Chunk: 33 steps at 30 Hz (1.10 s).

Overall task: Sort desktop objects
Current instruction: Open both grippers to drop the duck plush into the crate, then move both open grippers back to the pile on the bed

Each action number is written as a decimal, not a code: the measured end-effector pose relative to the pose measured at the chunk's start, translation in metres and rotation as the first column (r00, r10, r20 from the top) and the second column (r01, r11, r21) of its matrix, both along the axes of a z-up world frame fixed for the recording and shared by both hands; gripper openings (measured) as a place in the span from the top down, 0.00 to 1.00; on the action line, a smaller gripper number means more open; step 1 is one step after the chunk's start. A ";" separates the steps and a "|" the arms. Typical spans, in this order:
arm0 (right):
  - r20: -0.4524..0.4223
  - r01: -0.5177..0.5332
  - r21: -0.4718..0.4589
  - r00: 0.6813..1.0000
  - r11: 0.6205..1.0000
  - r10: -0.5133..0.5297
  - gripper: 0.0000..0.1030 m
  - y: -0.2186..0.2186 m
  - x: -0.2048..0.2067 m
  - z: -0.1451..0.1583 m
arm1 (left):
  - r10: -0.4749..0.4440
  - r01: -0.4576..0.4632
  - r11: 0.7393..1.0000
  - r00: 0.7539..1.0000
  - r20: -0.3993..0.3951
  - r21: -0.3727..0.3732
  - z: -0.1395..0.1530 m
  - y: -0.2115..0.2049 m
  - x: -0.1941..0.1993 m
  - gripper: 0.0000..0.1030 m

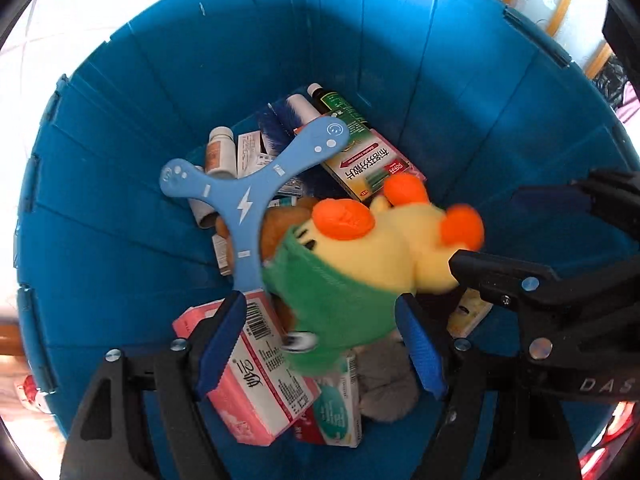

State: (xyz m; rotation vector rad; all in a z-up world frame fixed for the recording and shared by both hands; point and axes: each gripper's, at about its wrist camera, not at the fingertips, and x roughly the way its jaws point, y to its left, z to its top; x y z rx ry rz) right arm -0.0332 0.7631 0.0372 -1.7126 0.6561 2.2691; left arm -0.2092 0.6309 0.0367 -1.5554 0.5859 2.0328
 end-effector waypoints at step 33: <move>-0.086 -0.258 0.170 0.958 0.951 0.275 0.00 -0.157 -0.042 0.090 | 0.140 -0.109 0.980 0.973 -0.184 0.169 0.091 -0.201 0.034 0.27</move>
